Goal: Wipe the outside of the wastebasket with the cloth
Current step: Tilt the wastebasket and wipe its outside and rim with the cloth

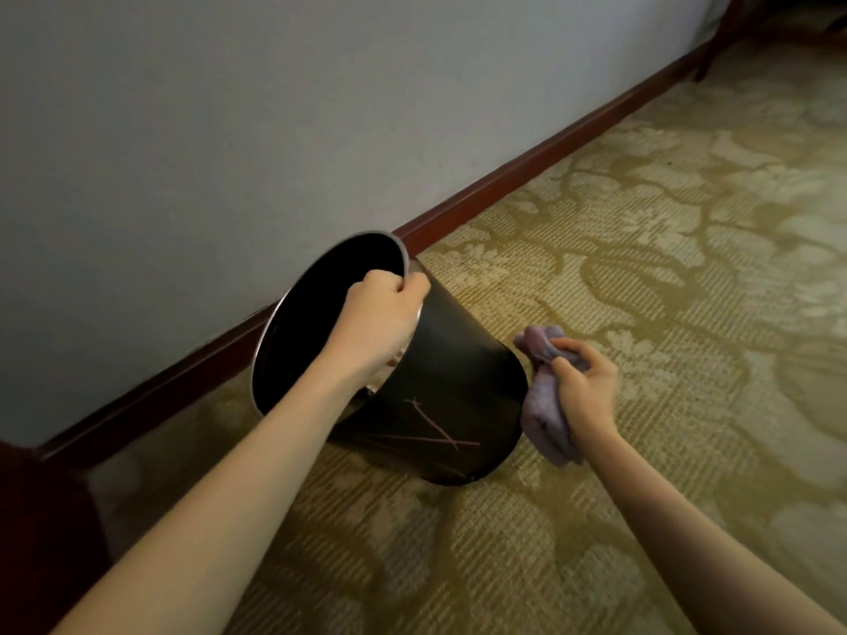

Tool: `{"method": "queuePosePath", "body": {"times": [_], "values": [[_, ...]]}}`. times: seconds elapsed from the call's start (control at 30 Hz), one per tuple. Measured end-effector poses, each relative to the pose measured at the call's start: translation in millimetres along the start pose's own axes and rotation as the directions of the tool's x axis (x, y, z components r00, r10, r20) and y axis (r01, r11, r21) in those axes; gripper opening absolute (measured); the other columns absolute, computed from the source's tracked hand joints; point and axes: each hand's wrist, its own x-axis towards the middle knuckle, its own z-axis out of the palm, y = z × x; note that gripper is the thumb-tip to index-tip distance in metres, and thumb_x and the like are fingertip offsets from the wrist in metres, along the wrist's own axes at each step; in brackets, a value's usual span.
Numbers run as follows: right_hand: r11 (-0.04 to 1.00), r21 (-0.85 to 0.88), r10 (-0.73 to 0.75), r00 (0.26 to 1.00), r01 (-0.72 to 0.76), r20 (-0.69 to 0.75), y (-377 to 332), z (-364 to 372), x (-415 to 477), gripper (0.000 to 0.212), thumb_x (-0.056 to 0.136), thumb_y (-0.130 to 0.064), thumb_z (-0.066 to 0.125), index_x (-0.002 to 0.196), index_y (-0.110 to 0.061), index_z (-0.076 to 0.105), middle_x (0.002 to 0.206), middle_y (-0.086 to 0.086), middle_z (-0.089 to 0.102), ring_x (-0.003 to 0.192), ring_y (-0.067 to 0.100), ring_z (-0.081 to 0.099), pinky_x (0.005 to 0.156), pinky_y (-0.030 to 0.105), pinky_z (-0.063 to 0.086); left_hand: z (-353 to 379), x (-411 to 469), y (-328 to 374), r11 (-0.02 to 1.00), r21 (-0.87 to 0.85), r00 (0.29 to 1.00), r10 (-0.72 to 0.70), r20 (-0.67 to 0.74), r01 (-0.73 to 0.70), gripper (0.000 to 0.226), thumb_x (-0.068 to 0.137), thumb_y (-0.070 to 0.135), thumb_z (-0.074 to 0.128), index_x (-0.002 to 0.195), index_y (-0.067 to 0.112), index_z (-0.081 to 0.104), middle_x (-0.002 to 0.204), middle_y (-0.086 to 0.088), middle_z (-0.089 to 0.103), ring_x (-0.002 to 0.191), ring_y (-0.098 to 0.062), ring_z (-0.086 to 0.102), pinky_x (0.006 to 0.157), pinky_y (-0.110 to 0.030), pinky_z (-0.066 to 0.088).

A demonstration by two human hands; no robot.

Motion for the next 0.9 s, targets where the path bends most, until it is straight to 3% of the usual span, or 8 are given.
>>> {"method": "queuePosePath", "body": {"times": [0.13, 0.23, 0.37, 0.47, 0.57, 0.67, 0.77, 0.9], "values": [[0.998, 0.004, 0.069, 0.996, -0.069, -0.059, 16, -31, 5, 0.031, 0.077, 0.004, 0.056, 0.078, -0.024, 0.068, 0.094, 0.006, 0.07, 0.102, 0.024, 0.064, 0.093, 0.029, 0.044, 37, -6, 22, 0.997, 0.071, 0.979, -0.006, 0.205, -0.009, 0.031, 0.082, 0.031, 0.058, 0.061, 0.01, 0.051, 0.055, -0.002, 0.053, 0.05, -0.015, 0.053, 0.056, -0.04, 0.052], [0.995, -0.003, 0.095, 0.992, -0.095, -0.083, 20, -49, 8, 0.029, 0.078, 0.002, 0.058, 0.078, -0.025, 0.07, 0.092, 0.005, 0.071, 0.099, 0.023, 0.065, 0.091, 0.029, 0.046, 70, -15, 32, 0.981, 0.172, 0.949, 0.032, 0.312, -0.09, 0.037, 0.08, 0.036, 0.06, 0.071, 0.0, 0.064, 0.069, -0.011, 0.069, 0.067, -0.025, 0.065, 0.073, -0.046, 0.056], [0.996, -0.067, 0.061, 0.996, -0.065, -0.06, 22, -67, 11, 0.024, 0.078, 0.002, 0.059, 0.087, -0.017, 0.071, 0.094, 0.008, 0.071, 0.099, 0.024, 0.065, 0.098, 0.037, 0.047, 107, -30, 33, 0.896, 0.35, 0.907, 0.118, 0.405, -0.273, 0.049, 0.08, 0.059, 0.056, 0.082, 0.012, 0.066, 0.089, -0.01, 0.07, 0.087, -0.029, 0.065, 0.079, -0.043, 0.054], [0.997, -0.051, 0.061, 0.997, -0.064, -0.051, 21, -75, 10, 0.025, 0.079, 0.002, 0.058, 0.085, -0.019, 0.07, 0.091, 0.005, 0.07, 0.097, 0.02, 0.064, 0.093, 0.03, 0.046, 98, -36, 26, 0.848, 0.366, 0.843, 0.158, 0.514, -0.383, 0.061, 0.076, 0.077, 0.043, 0.095, 0.024, 0.063, 0.1, -0.003, 0.069, 0.094, -0.023, 0.064, 0.081, -0.043, 0.053], [0.995, -0.052, 0.085, 0.994, -0.088, -0.069, 23, -79, 11, 0.024, 0.079, 0.0, 0.059, 0.085, -0.019, 0.072, 0.093, 0.004, 0.071, 0.096, 0.017, 0.064, 0.089, 0.026, 0.044, 61, -36, 9, 0.727, 0.415, 0.734, 0.179, 0.655, -0.547, 0.078, 0.069, 0.088, 0.032, 0.115, 0.03, 0.057, 0.114, 0.005, 0.066, 0.104, -0.016, 0.062, 0.082, -0.038, 0.052], [0.989, -0.016, 0.142, 0.986, -0.144, -0.084, 27, -74, 11, 0.023, 0.078, -0.002, 0.06, 0.082, -0.021, 0.072, 0.096, 0.007, 0.072, 0.097, 0.019, 0.064, 0.093, 0.03, 0.047, 19, -39, -14, 0.595, 0.435, 0.644, 0.19, 0.742, -0.676, 0.076, 0.074, 0.084, 0.028, 0.117, 0.03, 0.058, 0.109, 0.012, 0.066, 0.1, -0.006, 0.06, 0.082, -0.029, 0.05], [0.984, 0.027, 0.177, 0.98, -0.176, -0.086, 29, -64, 9, 0.028, 0.079, 0.001, 0.058, 0.077, -0.024, 0.07, 0.095, 0.007, 0.071, 0.098, 0.02, 0.063, 0.095, 0.031, 0.046, -2, -44, -29, 0.46, 0.441, 0.595, 0.272, 0.756, -0.771, 0.057, 0.084, 0.071, 0.027, 0.1, 0.028, 0.062, 0.089, 0.012, 0.067, 0.082, -0.006, 0.06, 0.077, -0.03, 0.05], [0.975, 0.099, 0.208, 0.972, -0.197, -0.106, 28, -50, 7, 0.033, 0.079, 0.001, 0.06, 0.067, -0.028, 0.068, 0.088, 0.005, 0.07, 0.087, 0.014, 0.063, 0.08, 0.02, 0.045, -3, -47, -33, 0.328, 0.46, 0.563, 0.407, 0.719, -0.825, 0.051, 0.089, 0.061, 0.021, 0.085, 0.025, 0.058, 0.072, 0.007, 0.064, 0.066, -0.012, 0.06, 0.06, -0.029, 0.046]]}}
